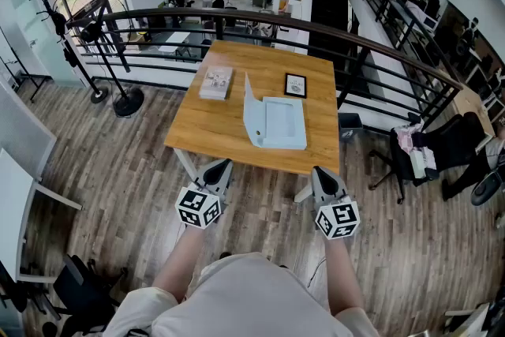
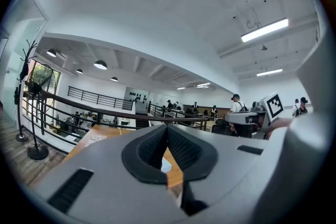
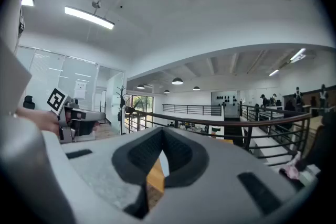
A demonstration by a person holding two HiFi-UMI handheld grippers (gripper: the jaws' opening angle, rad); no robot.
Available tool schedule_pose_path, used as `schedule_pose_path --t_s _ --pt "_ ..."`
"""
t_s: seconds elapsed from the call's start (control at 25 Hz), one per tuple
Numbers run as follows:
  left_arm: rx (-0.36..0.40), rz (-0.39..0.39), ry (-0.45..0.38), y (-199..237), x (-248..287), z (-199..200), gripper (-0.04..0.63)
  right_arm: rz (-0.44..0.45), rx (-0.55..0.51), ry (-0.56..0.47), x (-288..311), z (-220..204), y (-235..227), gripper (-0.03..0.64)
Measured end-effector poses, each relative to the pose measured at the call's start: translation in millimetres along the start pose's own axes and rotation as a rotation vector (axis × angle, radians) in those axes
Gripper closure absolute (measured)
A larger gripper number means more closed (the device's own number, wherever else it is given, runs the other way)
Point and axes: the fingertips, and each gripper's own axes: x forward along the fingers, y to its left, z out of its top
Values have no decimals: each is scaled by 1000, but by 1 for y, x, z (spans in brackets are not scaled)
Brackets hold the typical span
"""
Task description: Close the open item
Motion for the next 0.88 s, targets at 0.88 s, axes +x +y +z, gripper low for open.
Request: schedule_pose_path --t_s 0.88 --pt "4 19 7 -11 -4 -6 585 34 -1 -4 -7 -7 3 614"
